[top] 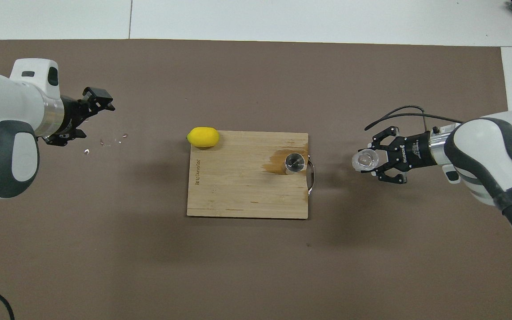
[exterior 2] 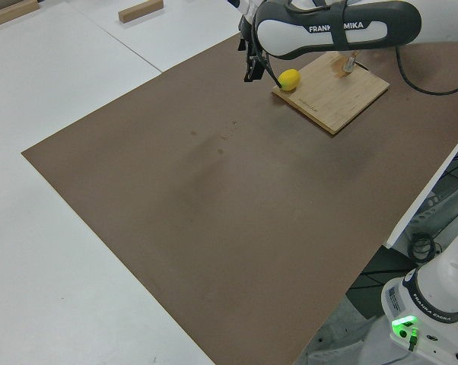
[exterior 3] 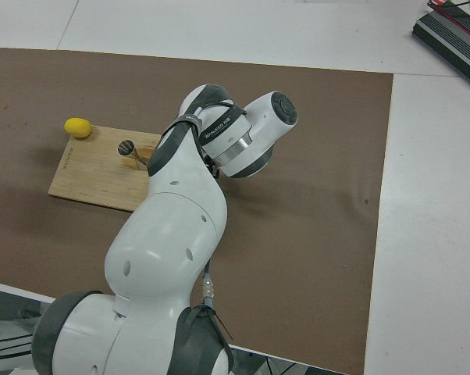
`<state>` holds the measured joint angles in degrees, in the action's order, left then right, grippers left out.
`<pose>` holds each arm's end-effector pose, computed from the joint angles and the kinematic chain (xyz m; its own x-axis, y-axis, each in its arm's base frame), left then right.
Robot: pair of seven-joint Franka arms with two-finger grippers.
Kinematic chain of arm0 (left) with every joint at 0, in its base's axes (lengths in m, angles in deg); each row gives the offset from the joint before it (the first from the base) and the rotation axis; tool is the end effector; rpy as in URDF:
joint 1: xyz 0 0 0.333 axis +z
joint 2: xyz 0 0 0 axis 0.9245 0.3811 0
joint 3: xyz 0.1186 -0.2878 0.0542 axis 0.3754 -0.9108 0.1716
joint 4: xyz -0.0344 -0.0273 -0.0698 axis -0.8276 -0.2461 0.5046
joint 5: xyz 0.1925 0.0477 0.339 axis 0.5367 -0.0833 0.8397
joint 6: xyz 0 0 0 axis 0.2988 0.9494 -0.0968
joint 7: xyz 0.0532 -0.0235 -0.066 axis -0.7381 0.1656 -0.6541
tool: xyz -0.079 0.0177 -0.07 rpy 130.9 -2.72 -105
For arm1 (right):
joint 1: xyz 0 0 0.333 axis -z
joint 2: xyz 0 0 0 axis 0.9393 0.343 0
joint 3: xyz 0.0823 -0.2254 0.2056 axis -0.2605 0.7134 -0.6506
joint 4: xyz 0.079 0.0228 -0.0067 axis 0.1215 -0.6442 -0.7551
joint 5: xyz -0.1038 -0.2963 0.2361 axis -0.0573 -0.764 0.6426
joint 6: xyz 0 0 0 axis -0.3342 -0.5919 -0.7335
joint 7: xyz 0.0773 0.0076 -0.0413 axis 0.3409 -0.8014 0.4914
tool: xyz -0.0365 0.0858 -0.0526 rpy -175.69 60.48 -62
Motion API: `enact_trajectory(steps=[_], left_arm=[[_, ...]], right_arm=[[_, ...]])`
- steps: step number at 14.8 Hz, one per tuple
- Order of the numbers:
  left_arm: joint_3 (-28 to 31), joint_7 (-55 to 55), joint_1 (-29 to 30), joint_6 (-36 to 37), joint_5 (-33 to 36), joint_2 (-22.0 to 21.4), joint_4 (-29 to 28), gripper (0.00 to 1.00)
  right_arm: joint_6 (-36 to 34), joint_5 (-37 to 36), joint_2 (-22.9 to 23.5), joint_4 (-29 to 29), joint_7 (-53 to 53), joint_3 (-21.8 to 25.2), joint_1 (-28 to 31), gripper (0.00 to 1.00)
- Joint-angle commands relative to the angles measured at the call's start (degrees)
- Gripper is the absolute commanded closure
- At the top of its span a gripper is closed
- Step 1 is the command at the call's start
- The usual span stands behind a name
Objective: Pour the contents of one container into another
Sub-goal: 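Lift the clear glass with the right gripper and move it over the cup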
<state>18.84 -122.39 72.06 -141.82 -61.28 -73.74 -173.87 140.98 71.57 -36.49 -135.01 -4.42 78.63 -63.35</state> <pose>0.6000 -0.0774 0.4609 0.8533 0.5119 0.0996 0.4931 -0.8541 0.1653 0.5730 0.0256 0.3325 0.0491 -0.7561 -0.6527 -0.9979 -0.0650 0.0003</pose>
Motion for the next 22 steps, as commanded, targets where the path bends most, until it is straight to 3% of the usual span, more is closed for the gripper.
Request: enact_trajectory(steps=[1,3,6,12,16,22], left_arm=[[-0.33,16.83,0.90,6.62,4.48,-1.72,0.25,0.00],[-0.16,25.99,1.69,10.48,5.47,-3.56,0.43,0.00],[9.65,32.09,-6.19,18.92,5.12,-7.16,2.79,0.00],[9.60,32.98,-5.95,33.51,2.13,-8.50,13.07,0.00],[9.60,33.15,-6.13,37.92,2.04,-8.41,16.42,0.00],[9.51,33.86,-5.51,38.98,1.51,-9.02,16.78,0.00]], right_arm=[[3.59,0.86,-0.97,0.21,-6.20,0.14,-3.77,1.00],[4.91,0.69,-0.80,1.26,-9.19,0.14,-5.44,1.00],[6.49,-3.25,-0.44,3.37,-14.98,0.14,-7.81,1.00],[7.46,-15.13,-0.53,6.62,-25.63,0.14,-13.79,1.00],[7.38,-20.04,-1.06,7.59,-27.66,0.31,-16.43,1.00],[7.20,-24.09,-1.94,8.11,-29.59,0.23,-18.19,1.00]])
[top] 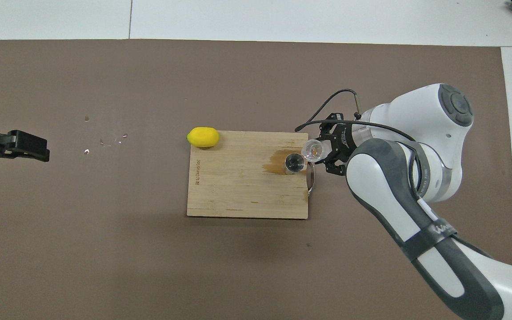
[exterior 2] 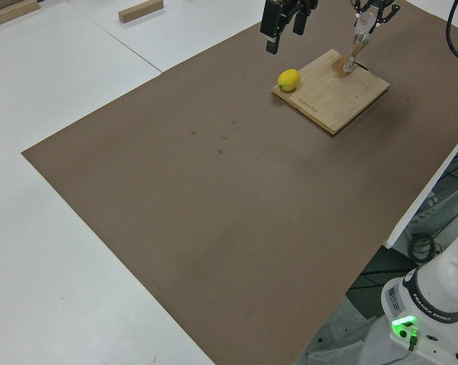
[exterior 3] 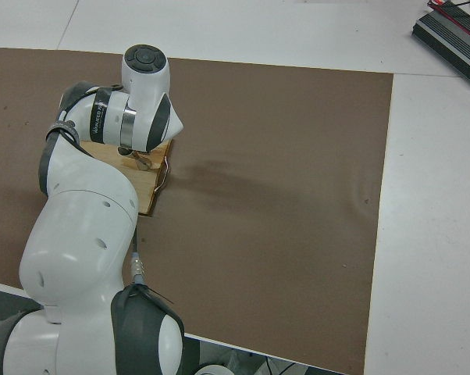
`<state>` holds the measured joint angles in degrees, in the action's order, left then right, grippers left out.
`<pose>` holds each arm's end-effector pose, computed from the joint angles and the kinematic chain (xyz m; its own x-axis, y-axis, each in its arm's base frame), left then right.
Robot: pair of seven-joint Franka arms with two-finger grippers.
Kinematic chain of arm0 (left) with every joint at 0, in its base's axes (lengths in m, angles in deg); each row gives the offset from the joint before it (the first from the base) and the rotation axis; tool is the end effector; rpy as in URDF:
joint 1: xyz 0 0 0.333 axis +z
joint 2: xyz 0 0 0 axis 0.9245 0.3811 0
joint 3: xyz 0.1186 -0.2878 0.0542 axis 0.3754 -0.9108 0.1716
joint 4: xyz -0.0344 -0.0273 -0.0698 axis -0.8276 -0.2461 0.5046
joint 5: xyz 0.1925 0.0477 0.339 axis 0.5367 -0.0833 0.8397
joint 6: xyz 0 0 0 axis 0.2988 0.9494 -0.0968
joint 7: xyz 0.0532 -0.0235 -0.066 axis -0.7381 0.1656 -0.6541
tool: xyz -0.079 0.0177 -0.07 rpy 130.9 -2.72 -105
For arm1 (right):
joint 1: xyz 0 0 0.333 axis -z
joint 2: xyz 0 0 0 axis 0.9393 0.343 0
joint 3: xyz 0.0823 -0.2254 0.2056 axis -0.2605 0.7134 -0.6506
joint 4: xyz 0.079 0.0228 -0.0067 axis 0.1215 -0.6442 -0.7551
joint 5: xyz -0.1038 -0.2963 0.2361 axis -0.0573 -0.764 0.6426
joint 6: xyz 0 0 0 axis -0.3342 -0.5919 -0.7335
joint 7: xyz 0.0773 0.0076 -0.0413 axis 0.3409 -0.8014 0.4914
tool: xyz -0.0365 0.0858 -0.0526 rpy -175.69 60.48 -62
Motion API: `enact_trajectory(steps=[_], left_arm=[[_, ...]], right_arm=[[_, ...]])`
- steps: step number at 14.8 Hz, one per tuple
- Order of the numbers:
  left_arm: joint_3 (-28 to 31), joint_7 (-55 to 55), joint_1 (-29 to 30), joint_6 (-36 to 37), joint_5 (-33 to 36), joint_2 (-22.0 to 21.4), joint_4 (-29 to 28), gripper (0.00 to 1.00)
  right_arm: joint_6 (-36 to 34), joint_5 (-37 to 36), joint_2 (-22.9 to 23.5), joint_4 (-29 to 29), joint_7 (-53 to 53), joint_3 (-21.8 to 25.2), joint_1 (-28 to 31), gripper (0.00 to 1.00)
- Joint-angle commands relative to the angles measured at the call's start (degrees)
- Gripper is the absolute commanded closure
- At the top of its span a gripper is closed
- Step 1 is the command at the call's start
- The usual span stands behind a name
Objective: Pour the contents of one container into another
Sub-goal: 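Lift the clear glass with the right gripper and move it over the cup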
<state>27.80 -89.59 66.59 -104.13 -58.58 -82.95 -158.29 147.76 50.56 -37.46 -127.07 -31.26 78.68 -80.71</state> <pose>0.5328 -0.0393 0.6215 0.9988 -0.0119 -0.0474 -0.0117 -0.9999 0.0047 0.5858 0.1827 0.4021 0.1154 -0.9230 -0.3671 -0.9931 -0.1142 -0.0251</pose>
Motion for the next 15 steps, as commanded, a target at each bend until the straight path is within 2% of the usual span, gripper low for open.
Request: enact_trajectory(steps=[1,7,15], left_arm=[[0.54,1.06,0.13,1.12,-1.20,0.02,1.28,0.00],[0.28,3.69,0.40,2.26,-2.25,0.10,1.72,0.00],[-1.48,3.87,2.07,2.17,-2.16,0.01,1.54,0.00]], right_arm=[[0.42,-4.58,-0.88,0.43,-3.37,0.26,-1.44,1.00],[0.07,-13.98,-0.44,2.72,-8.90,-0.08,-3.12,1.00],[-0.28,-21.64,-0.44,3.43,-11.54,-0.17,-6.28,1.00]])
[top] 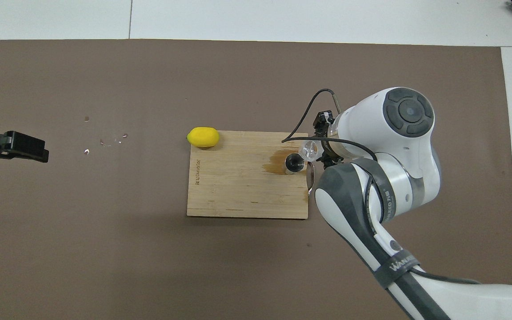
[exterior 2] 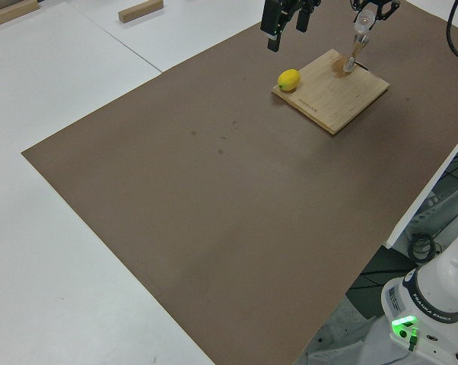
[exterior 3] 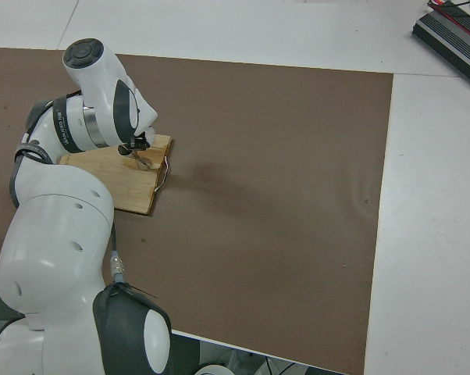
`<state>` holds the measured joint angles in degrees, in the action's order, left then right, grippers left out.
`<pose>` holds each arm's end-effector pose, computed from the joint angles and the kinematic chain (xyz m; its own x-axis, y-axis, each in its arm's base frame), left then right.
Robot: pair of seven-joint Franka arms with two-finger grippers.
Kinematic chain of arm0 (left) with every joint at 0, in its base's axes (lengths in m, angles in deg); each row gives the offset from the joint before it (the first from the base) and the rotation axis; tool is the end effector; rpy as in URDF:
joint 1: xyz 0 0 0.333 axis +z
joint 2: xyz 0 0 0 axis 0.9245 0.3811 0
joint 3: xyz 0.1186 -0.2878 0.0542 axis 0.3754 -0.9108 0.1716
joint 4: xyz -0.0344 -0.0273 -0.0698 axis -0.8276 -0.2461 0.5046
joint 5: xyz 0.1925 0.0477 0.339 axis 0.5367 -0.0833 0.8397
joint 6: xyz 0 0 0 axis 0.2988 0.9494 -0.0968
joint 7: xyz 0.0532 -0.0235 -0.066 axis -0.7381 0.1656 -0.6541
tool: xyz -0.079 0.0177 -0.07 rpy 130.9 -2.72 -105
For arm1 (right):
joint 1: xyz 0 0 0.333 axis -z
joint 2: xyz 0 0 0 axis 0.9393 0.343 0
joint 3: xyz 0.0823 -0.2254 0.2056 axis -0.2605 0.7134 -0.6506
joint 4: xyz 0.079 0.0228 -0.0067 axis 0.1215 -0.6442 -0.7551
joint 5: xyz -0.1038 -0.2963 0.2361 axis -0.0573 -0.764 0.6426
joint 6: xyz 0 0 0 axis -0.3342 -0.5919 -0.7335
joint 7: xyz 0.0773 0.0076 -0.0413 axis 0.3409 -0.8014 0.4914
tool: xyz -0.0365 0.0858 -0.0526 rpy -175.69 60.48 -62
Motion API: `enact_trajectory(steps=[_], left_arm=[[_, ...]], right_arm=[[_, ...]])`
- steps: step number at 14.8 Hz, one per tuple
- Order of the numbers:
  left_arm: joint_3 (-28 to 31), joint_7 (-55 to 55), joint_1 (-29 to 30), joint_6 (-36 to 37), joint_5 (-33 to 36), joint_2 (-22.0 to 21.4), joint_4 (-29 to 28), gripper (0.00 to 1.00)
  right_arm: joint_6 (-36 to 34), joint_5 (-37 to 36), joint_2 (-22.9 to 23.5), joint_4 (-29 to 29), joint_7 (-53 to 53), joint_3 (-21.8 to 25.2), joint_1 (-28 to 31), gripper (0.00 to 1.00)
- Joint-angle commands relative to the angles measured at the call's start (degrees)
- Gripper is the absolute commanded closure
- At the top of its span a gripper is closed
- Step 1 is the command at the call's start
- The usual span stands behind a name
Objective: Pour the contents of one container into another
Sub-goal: 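Tilt the clear glass with the right gripper to pour into the cup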
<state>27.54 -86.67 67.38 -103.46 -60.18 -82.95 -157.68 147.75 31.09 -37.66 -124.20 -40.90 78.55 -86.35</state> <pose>0.5319 -0.0375 0.6255 0.9973 -0.0551 -0.0484 -0.0535 -0.9980 0.0348 0.5777 0.2307 0.4246 0.2355 -0.9669 -0.0986 -0.9699 -0.2274 -0.0869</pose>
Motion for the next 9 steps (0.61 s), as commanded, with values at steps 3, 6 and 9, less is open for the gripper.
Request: enact_trajectory(steps=[3,6,9], left_arm=[[-1.13,0.95,1.19,1.59,-0.56,0.10,1.11,0.00],[-1.30,0.69,1.19,0.70,-0.73,-0.68,-0.03,0.00],[-1.22,0.60,1.10,0.79,-0.73,-0.78,-0.21,0.00]], right_arm=[[-0.71,-4.97,-0.33,0.47,-2.70,-0.05,-2.04,1.00],[-1.24,-7.08,-0.33,0.47,-2.70,-0.13,-2.13,1.00],[-1.59,-8.49,-0.42,0.47,-2.70,-0.13,-2.31,1.00]])
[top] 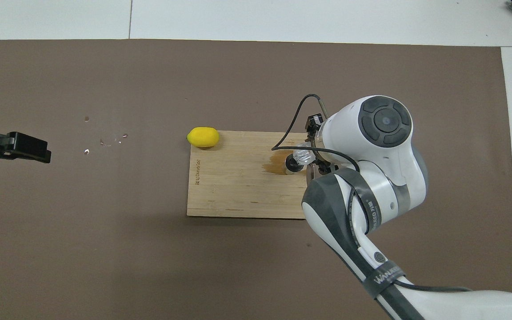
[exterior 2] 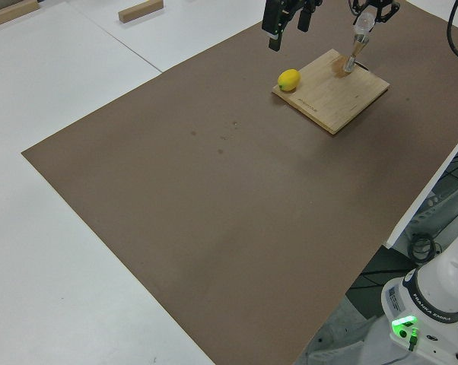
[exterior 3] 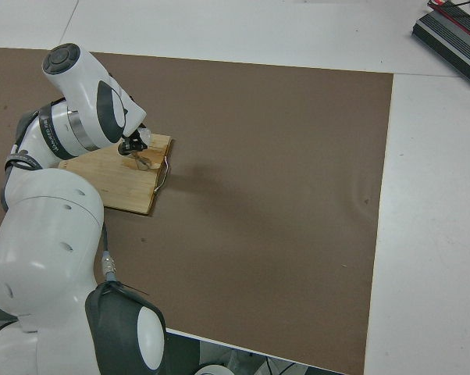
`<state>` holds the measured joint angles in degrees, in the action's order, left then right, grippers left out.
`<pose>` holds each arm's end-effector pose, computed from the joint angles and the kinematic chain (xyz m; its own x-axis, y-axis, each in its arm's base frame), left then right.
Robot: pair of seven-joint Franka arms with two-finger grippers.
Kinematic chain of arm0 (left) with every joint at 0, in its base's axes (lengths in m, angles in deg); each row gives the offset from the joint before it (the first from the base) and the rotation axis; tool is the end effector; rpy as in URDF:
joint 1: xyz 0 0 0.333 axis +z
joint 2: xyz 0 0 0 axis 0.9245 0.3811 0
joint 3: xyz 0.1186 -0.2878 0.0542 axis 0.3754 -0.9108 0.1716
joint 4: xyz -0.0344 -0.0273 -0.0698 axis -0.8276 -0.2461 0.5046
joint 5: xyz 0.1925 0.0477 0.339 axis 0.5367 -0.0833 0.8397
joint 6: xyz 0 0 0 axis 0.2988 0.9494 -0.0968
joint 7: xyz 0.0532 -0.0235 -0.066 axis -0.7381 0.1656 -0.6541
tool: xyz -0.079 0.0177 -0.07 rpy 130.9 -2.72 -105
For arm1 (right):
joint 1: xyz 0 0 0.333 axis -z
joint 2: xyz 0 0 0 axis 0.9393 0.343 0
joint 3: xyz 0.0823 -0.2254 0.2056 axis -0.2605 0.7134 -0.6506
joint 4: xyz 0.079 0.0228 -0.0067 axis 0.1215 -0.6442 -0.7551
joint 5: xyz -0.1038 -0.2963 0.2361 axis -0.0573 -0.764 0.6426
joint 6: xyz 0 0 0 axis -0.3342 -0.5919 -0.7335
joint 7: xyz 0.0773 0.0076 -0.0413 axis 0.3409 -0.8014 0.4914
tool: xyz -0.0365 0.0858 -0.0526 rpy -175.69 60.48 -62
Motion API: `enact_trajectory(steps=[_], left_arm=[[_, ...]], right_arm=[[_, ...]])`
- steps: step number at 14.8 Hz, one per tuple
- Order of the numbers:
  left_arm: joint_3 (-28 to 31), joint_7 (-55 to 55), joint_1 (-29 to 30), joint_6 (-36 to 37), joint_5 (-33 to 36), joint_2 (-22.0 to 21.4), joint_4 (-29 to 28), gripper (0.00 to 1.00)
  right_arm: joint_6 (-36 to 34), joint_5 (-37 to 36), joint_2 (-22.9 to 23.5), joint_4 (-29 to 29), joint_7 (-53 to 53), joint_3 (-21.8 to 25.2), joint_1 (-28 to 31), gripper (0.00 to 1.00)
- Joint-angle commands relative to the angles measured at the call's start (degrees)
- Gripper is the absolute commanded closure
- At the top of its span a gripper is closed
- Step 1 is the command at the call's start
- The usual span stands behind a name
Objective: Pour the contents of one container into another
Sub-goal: 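Tilt the clear glass with the right gripper to pour into the cup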
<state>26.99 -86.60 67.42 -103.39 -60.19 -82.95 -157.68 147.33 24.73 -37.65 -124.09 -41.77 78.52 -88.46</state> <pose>0.5314 -0.0423 0.6254 0.9966 -0.0652 -0.0496 -0.0636 -0.9974 0.0345 0.5702 0.2477 0.4245 0.3077 -0.9515 -0.0019 -0.9474 -0.3061 -0.0938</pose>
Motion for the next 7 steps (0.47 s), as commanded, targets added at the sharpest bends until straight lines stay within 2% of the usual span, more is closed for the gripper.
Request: enact_trajectory(steps=[1,7], left_arm=[[-0.66,0.53,1.06,0.81,-0.72,-0.77,-0.21,0.00],[-0.66,0.44,0.80,0.81,-0.72,-0.77,-0.21,0.00]], right_arm=[[-1.26,-2.49,-0.51,0.27,-1.82,-0.11,-0.80,1.00],[-2.31,-5.56,-0.60,0.36,-1.82,-0.11,-1.07,1.00]])
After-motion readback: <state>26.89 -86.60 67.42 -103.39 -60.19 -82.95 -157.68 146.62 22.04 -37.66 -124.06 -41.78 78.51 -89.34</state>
